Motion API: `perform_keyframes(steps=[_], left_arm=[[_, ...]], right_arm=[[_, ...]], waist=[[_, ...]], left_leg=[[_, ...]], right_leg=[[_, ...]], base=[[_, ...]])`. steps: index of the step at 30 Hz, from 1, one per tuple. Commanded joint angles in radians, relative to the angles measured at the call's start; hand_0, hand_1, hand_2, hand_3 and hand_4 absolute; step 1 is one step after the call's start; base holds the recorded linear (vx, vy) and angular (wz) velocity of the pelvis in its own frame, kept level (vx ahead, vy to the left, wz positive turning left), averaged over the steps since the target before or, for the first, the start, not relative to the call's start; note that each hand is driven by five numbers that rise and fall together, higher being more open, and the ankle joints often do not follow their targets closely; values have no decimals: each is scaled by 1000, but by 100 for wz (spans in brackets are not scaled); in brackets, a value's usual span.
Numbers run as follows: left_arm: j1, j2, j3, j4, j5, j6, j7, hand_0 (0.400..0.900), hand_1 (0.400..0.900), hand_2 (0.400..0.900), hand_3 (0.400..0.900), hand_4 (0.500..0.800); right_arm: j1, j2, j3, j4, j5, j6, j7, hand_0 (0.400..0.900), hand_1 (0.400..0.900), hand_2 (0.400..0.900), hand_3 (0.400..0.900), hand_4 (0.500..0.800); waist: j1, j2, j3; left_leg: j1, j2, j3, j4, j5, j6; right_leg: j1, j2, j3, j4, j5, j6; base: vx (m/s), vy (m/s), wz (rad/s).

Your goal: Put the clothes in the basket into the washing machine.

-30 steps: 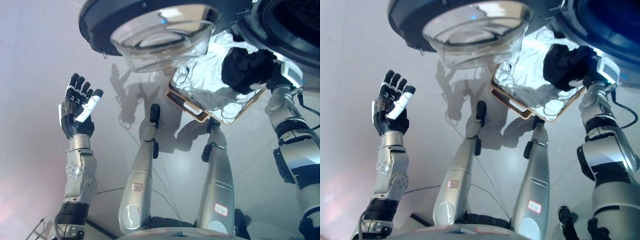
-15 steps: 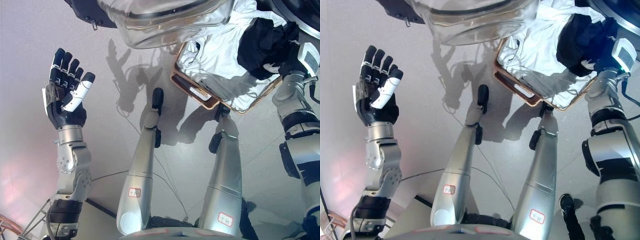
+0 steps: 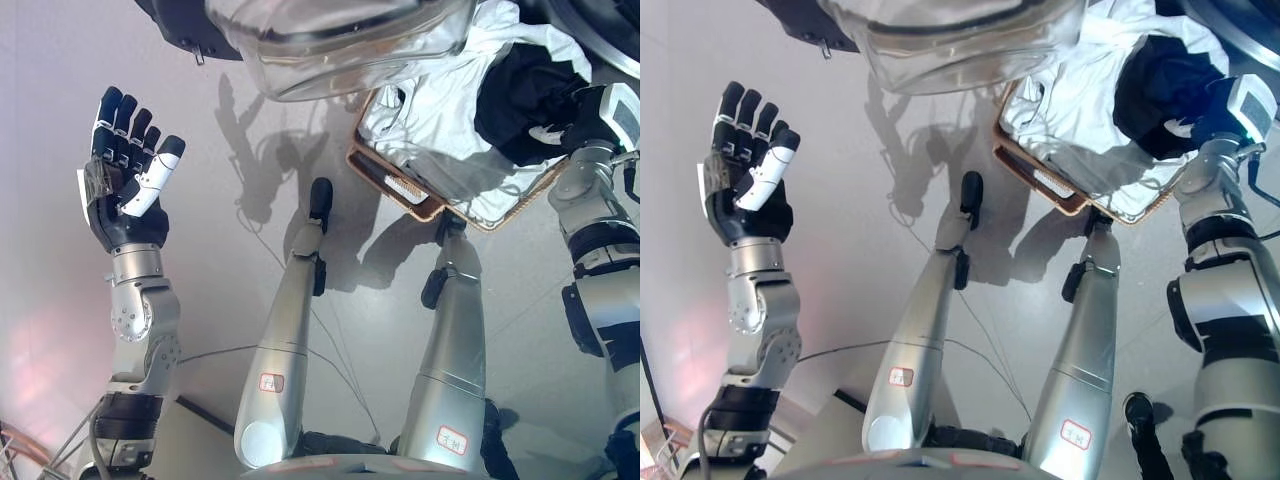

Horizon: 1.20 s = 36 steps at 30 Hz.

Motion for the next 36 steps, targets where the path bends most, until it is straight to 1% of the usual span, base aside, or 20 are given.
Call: perform_keyframes(steps=[1, 3, 4, 5, 6, 7, 10, 13, 14, 15, 17, 18, 21, 24, 25, 26, 28, 29, 31, 36], left_arm=[[-14, -13, 59, 17, 20, -125, 46, 900, 900, 900, 900, 800], [-29, -16, 57, 54, 16, -122, 57, 900, 900, 900, 900, 800], [-28, -15, 54, 55, 16, -123, 57, 900, 900, 900, 900, 800], [-46, -20, 56, 92, 12, -122, 71, 900, 900, 900, 900, 800], [-46, -18, 53, 93, 11, -123, 70, 900, 900, 900, 900, 800], [-61, -25, 62, 144, -3, -117, 76, 900, 900, 900, 900, 800], [-67, -37, 58, 183, -23, -110, 72, 900, 900, 900, 900, 800], [-70, -43, 53, 208, -43, -107, 66, 900, 900, 900, 900, 800], [-72, -41, 53, 209, -46, -109, 64, 900, 900, 900, 900, 800], [-73, -49, 49, 221, -58, -108, 67, 900, 900, 900, 900, 800], [-78, -56, 43, 222, -69, -104, 65, 900, 900, 900, 900, 800], [-78, -58, 41, 222, -69, -101, 65, 900, 900, 900, 900, 800], [-85, -58, 47, 214, -59, -102, 71, 900, 900, 900, 900, 800], [-89, -58, 51, 204, -49, -106, 77, 900, 900, 900, 900, 800], [-82, -56, 53, 190, -42, -109, 76, 900, 900, 900, 900, 800], [-80, -57, 53, 180, -39, -109, 75, 900, 900, 900, 900, 800], [-67, -57, 48, 164, -33, -113, 73, 900, 900, 900, 900, 800], [-68, -58, 48, 163, -33, -113, 74, 900, 900, 900, 900, 800], [-61, -49, 37, 164, -31, -113, 68, 900, 900, 900, 900, 800], [-65, -31, 35, 172, -27, -116, 74, 900, 900, 900, 900, 800]], right_arm=[[22, -8, -48, -111, 221, -115, -25, 400, 400, 400, 400, 500], [50, 10, -108, -153, 334, -152, -16, 400, 400, 400, 400, 500], [55, 10, -111, -155, 335, -152, -15, 400, 400, 400, 400, 500], [77, 33, -167, -187, 453, -193, 0, 400, 400, 400, 400, 500], [82, 32, -170, -189, 454, -194, 1, 400, 400, 400, 400, 500], [114, 70, -232, -246, 595, -247, 21, 400, 400, 400, 400, 500], [178, 125, -309, -320, 776, -310, 86, 400, 400, 400, 400, 500], [217, 184, -375, -390, 954, -376, 145, 400, 400, 400, 400, 500], [218, 184, -377, -390, 959, -378, 149, 400, 400, 400, 400, 500], [220, 231, -428, -425, 1095, -427, 182, 400, 400, 400, 400, 500], [209, 276, -474, -458, 1236, -467, 221, 400, 400, 400, 400, 500], [206, 286, -485, -467, 1271, -477, 239, 400, 400, 400, 400, 500], [175, 294, -510, -478, 1337, -500, 259, 400, 400, 400, 400, 500], [138, 275, -522, -472, 1354, -512, 253, 400, 400, 400, 400, 500], [89, 249, -537, -457, 1368, -526, 242, 400, 400, 400, 400, 500], [65, 237, -543, -451, 1376, -532, 241, 400, 400, 400, 400, 500], [22, 211, -549, -455, 1386, -550, 234, 400, 400, 400, 400, 500], [18, 209, -548, -453, 1386, -550, 234, 400, 400, 400, 400, 500], [-26, 180, -535, -448, 1380, -558, 216, 400, 400, 400, 400, 500], [-100, 135, -482, -468, 1342, -555, 182, 400, 400, 400, 400, 500]], waist=[[-52, 87, -32], [-60, 86, -32], [-59, 85, -32], [-66, 88, -32], [-64, 88, -32], [-75, 90, -32], [-85, 93, -32], [-93, 102, -32], [-92, 101, -32], [-95, 109, -32], [-96, 117, -33], [-97, 118, -33], [-95, 122, -33], [-92, 127, -33], [-84, 131, -34], [-80, 134, -35], [-73, 139, -47], [-73, 140, -46], [-62, 141, -68], [-56, 137, -88]], left_leg=[[64, -22, -2, -160, 33, 34], [104, -20, -1, -183, 40, 31], [109, -19, -1, -187, 41, 31], [151, -14, 2, -207, 44, 28], [155, -13, 1, -211, 46, 28], [204, -8, 8, -236, 49, 23], [268, -3, 12, -258, 52, 18], [319, -2, 10, -264, 45, 17], [316, -2, 10, -267, 54, 18], [343, -5, 11, -260, 38, 17], [360, -7, 13, -259, 33, 16], [368, -8, 12, -261, 31, 16], [387, -10, 7, -269, 30, 14], [390, -11, 3, -278, 42, 14], [403, -12, 2, -285, 34, 13], [401, -12, 1, -293, 47, 12], [414, -10, -3, -310, 45, 12], [410, -10, -3, -313, 56, 12], [426, -8, -6, -336, 55, 11], [442, -2, -11, -362, 73, 12]], right_leg=[[70, 23, 6, -44, -11, 8], [115, 24, 8, -70, -6, 9], [120, 24, 7, -73, -5, 9], [159, 20, 5, -98, -3, 12], [165, 20, 4, -101, -2, 12], [211, 21, 4, -127, -1, 14], [278, 17, 0, -154, 0, 17], [330, 13, 1, -167, -4, 17], [328, 13, 1, -173, 6, 17], [357, 9, 3, -168, -9, 18], [378, 5, 1, -173, -12, 20], [387, 2, 1, -177, -13, 22], [412, -2, -5, -191, -12, 24], [416, -3, -7, -202, 0, 24], [429, -6, -10, -204, -10, 26], [429, -5, -10, -212, 1, 26], [435, -6, -10, -213, -9, 28], [431, -6, -10, -217, 2, 28], [442, -6, -12, -222, -10, 29], [445, -2, -7, -229, 0, 29]], base=[[43, -14, -9], [34, -17, -6], [36, -31, -8], [25, -22, -4], [59, -28, -13], [58, -13, -11], [59, -21, -10], [33, -10, -6], [48, -3, 0], [44, -13, 3], [58, -17, 6], [36, -18, 8], [30, -21, 9], [18, -8, 9], [4, -5, 8], [71, -5, 10], [44, 14, 5], [37, 7, 5], [81, -4, 2], [21, 0, -1]])
